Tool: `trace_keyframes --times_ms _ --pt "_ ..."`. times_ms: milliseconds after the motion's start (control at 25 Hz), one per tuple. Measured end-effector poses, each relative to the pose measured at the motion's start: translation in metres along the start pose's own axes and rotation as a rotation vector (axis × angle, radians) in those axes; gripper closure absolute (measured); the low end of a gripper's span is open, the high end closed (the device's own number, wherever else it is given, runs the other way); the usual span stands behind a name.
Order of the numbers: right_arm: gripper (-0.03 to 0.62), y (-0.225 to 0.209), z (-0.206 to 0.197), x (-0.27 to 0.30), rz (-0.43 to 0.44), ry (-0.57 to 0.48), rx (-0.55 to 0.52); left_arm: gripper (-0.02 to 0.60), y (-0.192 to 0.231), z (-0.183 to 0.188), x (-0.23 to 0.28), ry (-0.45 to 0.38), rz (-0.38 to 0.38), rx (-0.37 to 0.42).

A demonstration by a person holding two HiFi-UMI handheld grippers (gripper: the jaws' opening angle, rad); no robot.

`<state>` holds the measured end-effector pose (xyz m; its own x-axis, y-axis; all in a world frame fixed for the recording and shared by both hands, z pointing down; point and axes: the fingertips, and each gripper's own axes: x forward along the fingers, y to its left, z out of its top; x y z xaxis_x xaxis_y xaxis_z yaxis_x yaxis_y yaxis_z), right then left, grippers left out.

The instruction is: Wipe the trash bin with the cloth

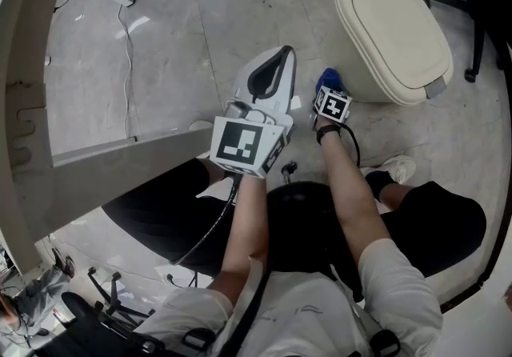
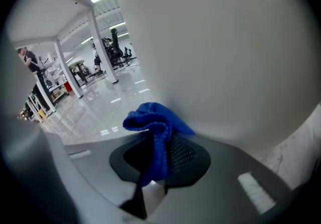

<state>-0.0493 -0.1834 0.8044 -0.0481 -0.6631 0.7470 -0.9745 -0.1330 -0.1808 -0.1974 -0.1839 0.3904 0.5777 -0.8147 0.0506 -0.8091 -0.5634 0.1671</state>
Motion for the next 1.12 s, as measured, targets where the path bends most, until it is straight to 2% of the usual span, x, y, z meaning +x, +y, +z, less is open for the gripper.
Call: trace_keyframes --times_ms 80,160,280,480,600,760,880,1000,1120 --pt "0.533 0.002 -0.002 -0.003 0.02 0.019 -0.034 0.581 -0.001 0.002 -0.006 0.0 0.019 -0.003" --pt "0.533 0.017 0.015 -0.015 0.064 -0.018 -0.032 0.581 0.0 0.008 -0.013 -0.009 0.058 -0.01" --pt "0.533 0.058 0.073 -0.059 0.164 -0.198 -0.039 0.581 -0.004 0.018 -0.024 -0.047 0.094 -0.012" --pt "0.533 0.125 0.161 -0.175 0.308 -0.521 -0.131 0.581 -0.024 0.025 -0.051 -0.095 0.122 -0.024" --pt "0.533 0.137 0.184 -0.226 0.344 -0.603 -0.153 0.581 -0.038 0.027 -0.069 -0.114 0.137 -0.031" --pt "0.533 0.123 0.213 -0.287 0.356 -0.735 -0.148 0.581 -0.055 0.027 -0.089 -0.118 0.157 -0.042" --pt "0.533 0.096 0.218 -0.297 0.314 -0.741 -0.126 0.581 -0.068 0.024 -0.098 -0.126 0.164 -0.058" --pt "0.533 0.071 0.205 -0.276 0.274 -0.673 -0.083 0.581 -0.081 0.017 -0.099 -0.125 0.147 -0.061" --pt "0.533 0.062 0.184 -0.243 0.249 -0.603 -0.122 0.581 -0.09 0.008 -0.095 -0.104 0.134 -0.066"
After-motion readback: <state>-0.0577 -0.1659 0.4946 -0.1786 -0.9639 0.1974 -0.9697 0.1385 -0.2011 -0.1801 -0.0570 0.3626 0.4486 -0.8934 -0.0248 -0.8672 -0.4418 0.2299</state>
